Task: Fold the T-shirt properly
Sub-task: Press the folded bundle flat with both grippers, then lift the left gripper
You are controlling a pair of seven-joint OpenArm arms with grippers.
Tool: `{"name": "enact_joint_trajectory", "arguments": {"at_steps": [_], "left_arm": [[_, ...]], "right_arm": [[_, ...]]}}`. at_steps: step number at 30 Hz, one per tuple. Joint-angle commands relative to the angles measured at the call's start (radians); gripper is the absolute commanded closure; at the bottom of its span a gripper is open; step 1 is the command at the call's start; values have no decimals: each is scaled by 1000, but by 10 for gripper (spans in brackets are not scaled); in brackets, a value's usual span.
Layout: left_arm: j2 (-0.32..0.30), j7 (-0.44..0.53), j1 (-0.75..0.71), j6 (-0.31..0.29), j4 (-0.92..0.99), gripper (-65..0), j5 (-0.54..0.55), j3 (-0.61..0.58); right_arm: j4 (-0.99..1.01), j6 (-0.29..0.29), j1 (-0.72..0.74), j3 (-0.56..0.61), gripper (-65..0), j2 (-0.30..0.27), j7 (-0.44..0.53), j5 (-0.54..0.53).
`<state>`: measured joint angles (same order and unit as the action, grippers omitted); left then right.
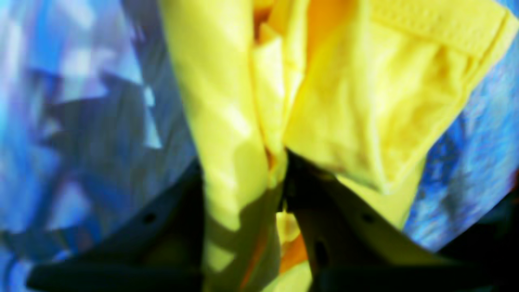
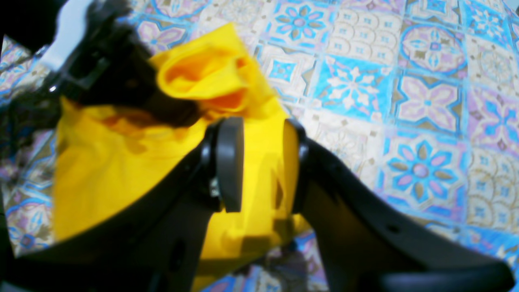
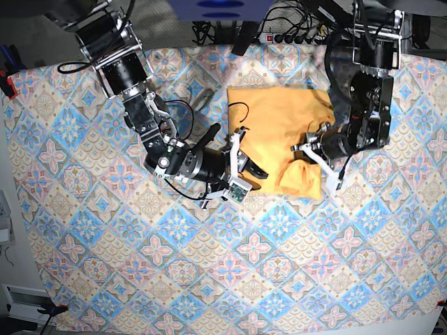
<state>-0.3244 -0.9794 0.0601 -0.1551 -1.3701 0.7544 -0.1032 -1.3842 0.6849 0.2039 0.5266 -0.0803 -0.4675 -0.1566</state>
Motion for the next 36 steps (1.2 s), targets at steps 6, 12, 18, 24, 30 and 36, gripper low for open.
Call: {"name": "enact_joint_trajectory", "arguments": {"at_steps": [6, 12, 18, 24, 30, 36], "left_arm": [[-31, 15, 208, -4, 30, 0, -85, -243], [-14, 34, 395, -4, 165, 0, -194, -504], [54, 136, 429, 7, 212, 0, -439, -583], [104, 195, 369, 148, 211, -2, -669, -521], [106, 241, 321, 248, 211, -195, -726, -519], [106, 236, 320, 246, 211, -389, -726, -519]], "right_arm": [[-45, 5, -5, -89, -158, -17, 25, -14], [-110, 5, -34, -161, -158, -79, -15, -14], [-119, 5, -59, -193, -158, -103, -14, -14], [-126, 5, -62, -190, -158, -103, -14, -14], [-125, 6, -62, -187, -158, -103, -14, -14], [-125, 6, -62, -185, -158, -103, -14, -14]]}}
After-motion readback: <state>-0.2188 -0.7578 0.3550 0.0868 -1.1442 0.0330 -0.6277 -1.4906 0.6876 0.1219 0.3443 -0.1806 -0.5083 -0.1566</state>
